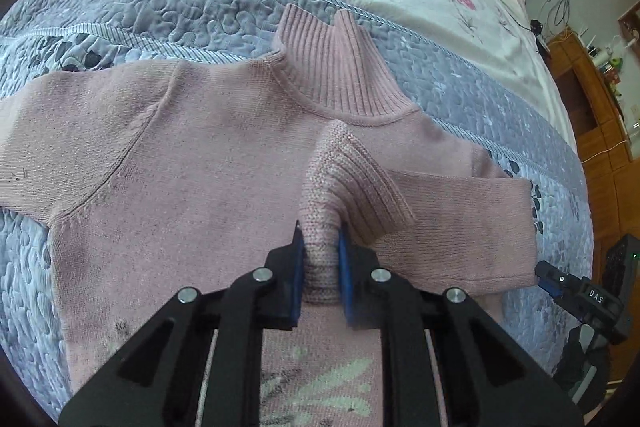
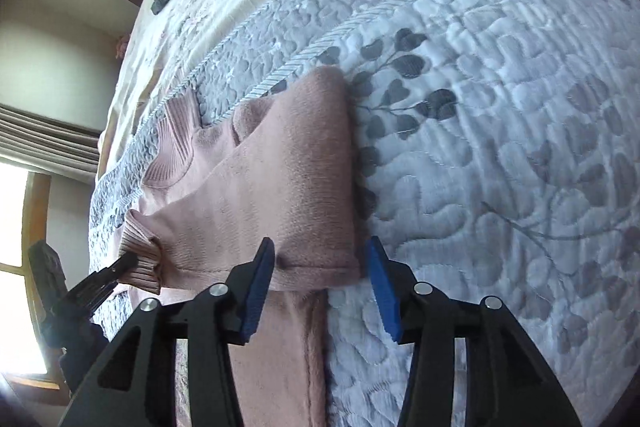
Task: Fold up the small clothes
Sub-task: 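Lower the cuff onto the sweater body and open the right gripper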
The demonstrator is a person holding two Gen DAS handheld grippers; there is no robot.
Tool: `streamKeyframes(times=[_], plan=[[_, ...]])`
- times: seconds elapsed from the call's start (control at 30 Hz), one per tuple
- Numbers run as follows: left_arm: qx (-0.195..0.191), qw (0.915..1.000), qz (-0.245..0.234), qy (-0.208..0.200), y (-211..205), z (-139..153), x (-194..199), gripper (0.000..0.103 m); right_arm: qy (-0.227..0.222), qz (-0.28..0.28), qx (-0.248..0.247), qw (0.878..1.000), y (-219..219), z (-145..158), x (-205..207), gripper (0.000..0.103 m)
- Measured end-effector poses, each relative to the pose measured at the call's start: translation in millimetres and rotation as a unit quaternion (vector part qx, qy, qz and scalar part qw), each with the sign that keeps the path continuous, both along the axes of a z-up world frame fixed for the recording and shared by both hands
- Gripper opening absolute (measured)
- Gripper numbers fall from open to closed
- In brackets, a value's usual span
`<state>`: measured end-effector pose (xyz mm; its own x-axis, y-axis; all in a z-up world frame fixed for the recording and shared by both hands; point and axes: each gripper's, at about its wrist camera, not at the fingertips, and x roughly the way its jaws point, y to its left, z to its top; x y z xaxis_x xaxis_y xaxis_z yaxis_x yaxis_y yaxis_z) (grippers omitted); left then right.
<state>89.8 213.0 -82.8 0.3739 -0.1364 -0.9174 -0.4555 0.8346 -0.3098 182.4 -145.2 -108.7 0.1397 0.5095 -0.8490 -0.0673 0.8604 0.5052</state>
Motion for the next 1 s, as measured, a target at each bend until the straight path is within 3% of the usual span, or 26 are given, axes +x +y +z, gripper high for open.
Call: streamKeyframes(times=[0.23, 0.33, 0.43, 0.53, 0.63, 0.7, 0.73, 0.83, 0.93, 1.0], plan=[[0.002, 0.9996, 0.007, 0.029, 26, -32, -3, 0.015, 0.011, 0.018, -0.090, 0.996, 24, -22, 0, 0.032], [0.001, 0.9990, 0.010, 0.044, 34, -45, -6, 0.024, 0.006, 0.027, -0.107, 0.994, 30, -24, 0, 0.032], [0.034, 0.9983, 0.024, 0.041, 45, -35, -15, 0.028, 0.001, 0.032, -0.117, 0.993, 34, -17, -1, 0.033], [0.070, 0.9970, 0.027, 0.023, 53, -10, -26, 0.037, -0.040, 0.018, -0.132, 0.990, 32, 5, -8, 0.035], [0.098, 0.9952, -0.010, 0.006, 35, 11, -25, 0.047, -0.068, 0.021, -0.128, 0.989, 37, 25, -21, 0.038], [0.090, 0.9946, -0.052, 0.003, 11, 11, -15, 0.064, -0.063, 0.026, -0.117, 0.991, 47, 25, -27, 0.038], [0.088, 0.9934, -0.072, 0.008, -2, 7, -9, 0.066, -0.058, 0.032, -0.113, 0.991, 52, 23, -31, 0.038], [0.103, 0.9877, -0.110, 0.039, -32, -19, 8, 0.066, -0.056, 0.053, -0.116, 0.990, 68, 19, -38, 0.038], [0.111, 0.9845, -0.111, 0.077, -39, -46, 15, 0.064, -0.054, 0.067, -0.118, 0.989, 77, 16, -45, 0.038], [0.126, 0.9821, -0.112, 0.084, -39, -54, 16, 0.048, -0.050, 0.073, -0.119, 0.989, 82, 10, -45, 0.038]])
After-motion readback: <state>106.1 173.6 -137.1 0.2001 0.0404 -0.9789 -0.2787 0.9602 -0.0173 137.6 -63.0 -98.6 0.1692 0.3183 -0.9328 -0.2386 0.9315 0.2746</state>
